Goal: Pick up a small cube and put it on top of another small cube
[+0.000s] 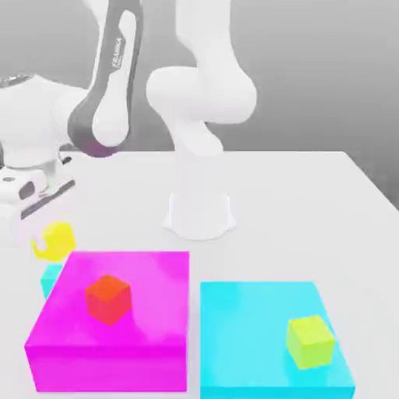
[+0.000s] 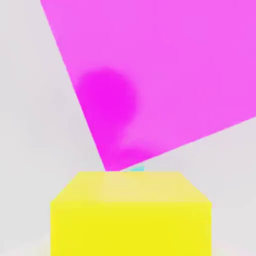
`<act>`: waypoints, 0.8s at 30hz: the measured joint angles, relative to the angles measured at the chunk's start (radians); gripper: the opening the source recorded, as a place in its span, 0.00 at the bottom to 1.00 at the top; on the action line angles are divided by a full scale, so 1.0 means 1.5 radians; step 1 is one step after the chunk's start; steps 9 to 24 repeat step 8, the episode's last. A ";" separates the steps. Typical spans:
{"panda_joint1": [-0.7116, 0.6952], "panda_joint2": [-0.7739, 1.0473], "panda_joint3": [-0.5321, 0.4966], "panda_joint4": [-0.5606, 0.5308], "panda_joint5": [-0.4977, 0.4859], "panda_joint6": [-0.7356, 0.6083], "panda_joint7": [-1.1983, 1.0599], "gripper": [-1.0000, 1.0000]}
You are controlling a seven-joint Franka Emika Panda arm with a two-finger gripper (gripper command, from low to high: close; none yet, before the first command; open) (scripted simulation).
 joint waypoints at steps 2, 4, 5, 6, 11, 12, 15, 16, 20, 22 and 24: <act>-0.019 0.021 0.026 0.002 0.034 0.011 -0.024 0.00; -0.038 0.040 0.046 0.004 0.056 0.024 -0.040 0.00; -0.044 0.048 0.056 0.004 0.064 0.031 -0.046 0.00; -0.044 0.056 0.065 0.005 0.068 0.039 -0.049 0.00; -0.039 0.070 0.075 0.004 0.070 0.056 -0.050 0.00; -0.039 0.070 0.075 0.004 0.070 0.056 -0.050 0.00; -0.039 0.070 0.075 0.004 0.070 0.056 -0.050 0.00; -0.039 0.070 0.075 0.004 0.070 0.056 -0.050 0.00; -0.039 0.070 0.075 0.004 0.070 0.056 -0.050 0.00; -0.039 0.070 0.075 0.004 0.070 0.056 -0.050 0.00; -0.039 0.070 0.075 0.004 0.070 0.056 -0.050 0.00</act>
